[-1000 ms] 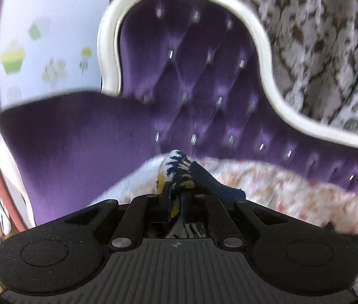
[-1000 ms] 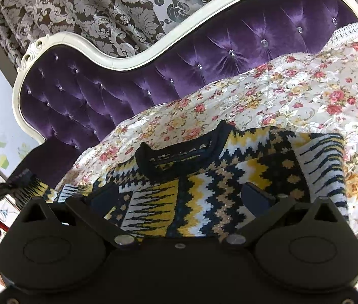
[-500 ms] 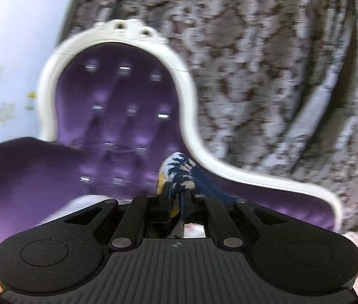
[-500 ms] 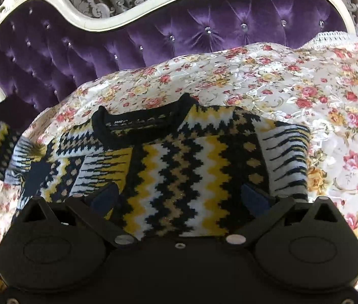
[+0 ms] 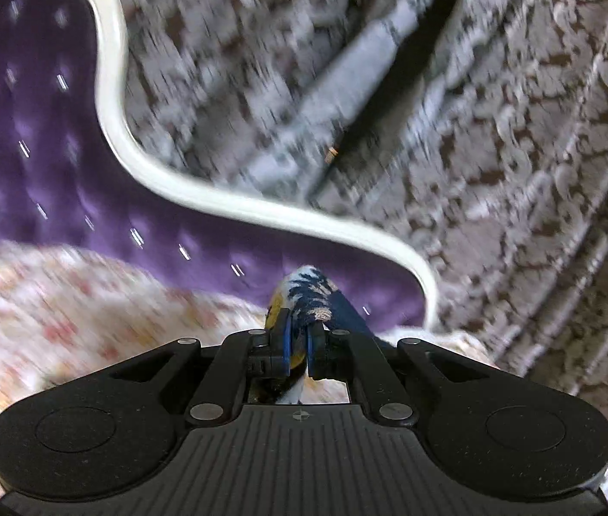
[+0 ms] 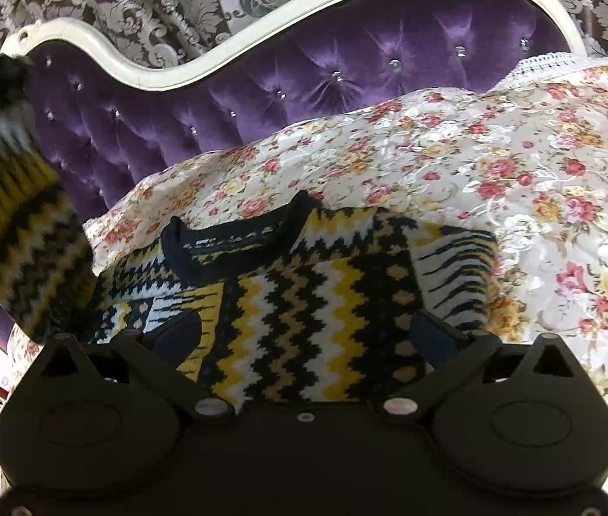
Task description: Fold small clothes
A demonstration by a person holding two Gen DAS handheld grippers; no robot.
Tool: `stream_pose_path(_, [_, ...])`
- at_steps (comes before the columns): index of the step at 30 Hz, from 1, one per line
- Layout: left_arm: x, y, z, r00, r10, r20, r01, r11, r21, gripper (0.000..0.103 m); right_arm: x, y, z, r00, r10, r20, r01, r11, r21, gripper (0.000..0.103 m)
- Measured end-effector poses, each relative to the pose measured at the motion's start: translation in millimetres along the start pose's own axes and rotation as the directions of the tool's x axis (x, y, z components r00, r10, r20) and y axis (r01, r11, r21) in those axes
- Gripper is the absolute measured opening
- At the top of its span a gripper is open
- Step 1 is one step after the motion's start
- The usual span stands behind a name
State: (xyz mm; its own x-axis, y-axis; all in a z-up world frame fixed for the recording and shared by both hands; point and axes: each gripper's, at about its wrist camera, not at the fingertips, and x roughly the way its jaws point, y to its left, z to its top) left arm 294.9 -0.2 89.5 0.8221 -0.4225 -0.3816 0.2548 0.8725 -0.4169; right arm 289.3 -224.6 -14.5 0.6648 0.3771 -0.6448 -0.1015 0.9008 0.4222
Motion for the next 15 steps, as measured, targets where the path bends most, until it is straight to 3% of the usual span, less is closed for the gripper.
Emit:
stream_pose_path(4, [30.7,-4.9,-37.2,0.995,-0.047,-0.089,0.045,0.999,-0.025,0.006,-0.1,-5.7,2.9,1.000,-0.001,-0.001,0.001,1.000,0.028,0.103])
stream_pose_path(8, [52.9,-2.2,-76.0,0.978,-0.096,-0.188,0.087,0.995,-0.052,0.008,-2.9,-10.0,5.6,1.000,-0.007,0.012,0.007,0.999,0.042,0.103])
stream_pose_path(10, [59.2,-0.1,-91.0,0.963,-0.119,-0.242,0.108,0.992,-0.058,0.016,-3.3,-12.7,7.0,1.000,-0.011,0.019,0.009,0.998,0.054,0.103])
stream_pose_path(12, [61.2,2.2,-104.5,0.947,-0.143,-0.288,0.131,0.990,-0.061,0.038,-4.3,-16.3,8.6,0.999,-0.021,0.027,0.019,0.998,0.066,0.103])
stream_pose_path(15, [60.5,0.7,-117.2,0.928,-0.168,-0.333,0.168,0.985,-0.028,0.042,-6.1,-22.2,10.4,0.999,-0.029,0.042,0.025,0.995,0.093,0.103])
